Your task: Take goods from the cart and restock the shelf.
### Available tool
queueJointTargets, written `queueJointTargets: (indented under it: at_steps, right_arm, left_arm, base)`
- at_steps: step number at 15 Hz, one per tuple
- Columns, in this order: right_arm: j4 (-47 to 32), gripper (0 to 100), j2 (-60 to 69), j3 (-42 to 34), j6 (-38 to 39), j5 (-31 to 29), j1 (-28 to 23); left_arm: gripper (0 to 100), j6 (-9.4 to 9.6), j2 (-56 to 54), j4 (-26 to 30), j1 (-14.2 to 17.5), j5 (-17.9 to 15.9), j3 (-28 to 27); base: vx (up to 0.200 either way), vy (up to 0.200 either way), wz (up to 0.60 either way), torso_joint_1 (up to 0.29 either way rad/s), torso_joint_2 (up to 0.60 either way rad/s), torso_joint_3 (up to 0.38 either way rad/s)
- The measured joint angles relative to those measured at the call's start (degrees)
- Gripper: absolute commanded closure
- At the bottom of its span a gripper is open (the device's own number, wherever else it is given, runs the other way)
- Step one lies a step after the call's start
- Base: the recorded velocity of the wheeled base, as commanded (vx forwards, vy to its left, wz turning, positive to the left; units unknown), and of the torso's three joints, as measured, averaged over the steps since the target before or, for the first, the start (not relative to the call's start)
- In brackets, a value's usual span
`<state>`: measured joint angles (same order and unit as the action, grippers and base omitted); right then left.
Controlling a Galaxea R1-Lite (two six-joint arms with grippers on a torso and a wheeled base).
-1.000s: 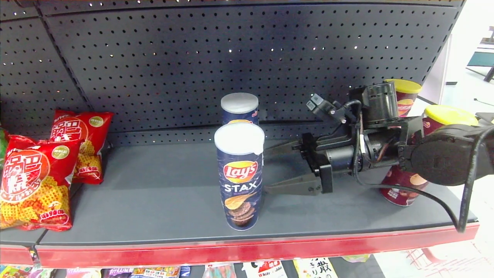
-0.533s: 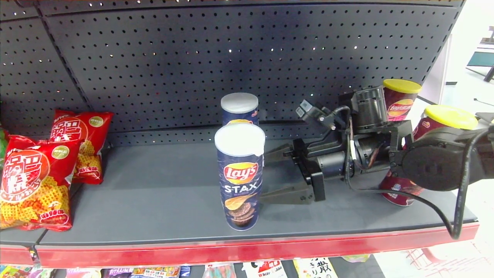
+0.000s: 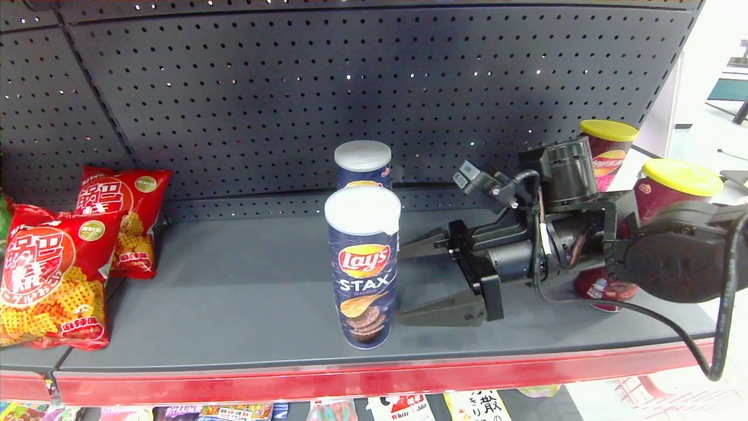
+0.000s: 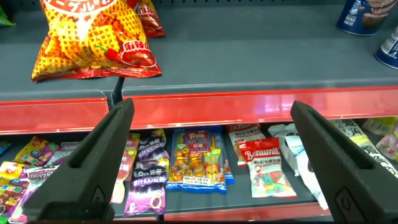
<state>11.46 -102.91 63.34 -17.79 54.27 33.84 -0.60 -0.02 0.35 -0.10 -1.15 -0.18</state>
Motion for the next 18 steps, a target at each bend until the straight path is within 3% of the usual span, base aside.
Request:
queueJointTargets:
  at_steps: [18]
  right_arm:
    - [0.3,0,1.4,-3.2,0.7,-0.4,0.6]
  left_arm:
    - [0,0.00,0.0,0.0,0.0,0.0,0.0]
  base:
    - [0.000,0.000,0.00,0.000,0.00,0.000]
